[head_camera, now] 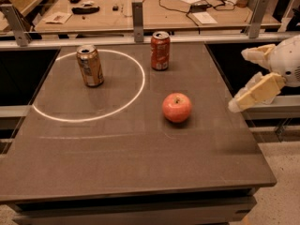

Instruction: Move orange can near apple

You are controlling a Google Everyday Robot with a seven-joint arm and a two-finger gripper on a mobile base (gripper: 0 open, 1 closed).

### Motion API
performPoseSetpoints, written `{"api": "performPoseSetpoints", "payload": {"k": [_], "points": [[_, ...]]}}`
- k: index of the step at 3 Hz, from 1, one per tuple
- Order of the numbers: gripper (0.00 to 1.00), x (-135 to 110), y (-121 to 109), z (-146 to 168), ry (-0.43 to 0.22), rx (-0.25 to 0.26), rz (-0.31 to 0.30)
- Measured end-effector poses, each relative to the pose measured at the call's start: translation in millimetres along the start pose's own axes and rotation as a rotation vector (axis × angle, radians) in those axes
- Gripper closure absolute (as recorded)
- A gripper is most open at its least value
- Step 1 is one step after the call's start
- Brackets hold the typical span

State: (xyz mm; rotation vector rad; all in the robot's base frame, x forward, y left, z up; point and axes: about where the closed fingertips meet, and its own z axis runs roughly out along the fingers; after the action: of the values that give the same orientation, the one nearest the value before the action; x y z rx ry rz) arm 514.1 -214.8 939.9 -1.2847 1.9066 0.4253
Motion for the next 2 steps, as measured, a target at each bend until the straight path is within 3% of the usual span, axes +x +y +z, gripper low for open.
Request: {"api": "performPoseSetpoints", "payload": {"k": [1, 2], "points": [[0.00, -1.9, -29.9, 36.0, -0.152, -0.007, 0.020], [0.00, -1.9, -29.9, 36.1, -0.152, -0.007, 0.020]]}}
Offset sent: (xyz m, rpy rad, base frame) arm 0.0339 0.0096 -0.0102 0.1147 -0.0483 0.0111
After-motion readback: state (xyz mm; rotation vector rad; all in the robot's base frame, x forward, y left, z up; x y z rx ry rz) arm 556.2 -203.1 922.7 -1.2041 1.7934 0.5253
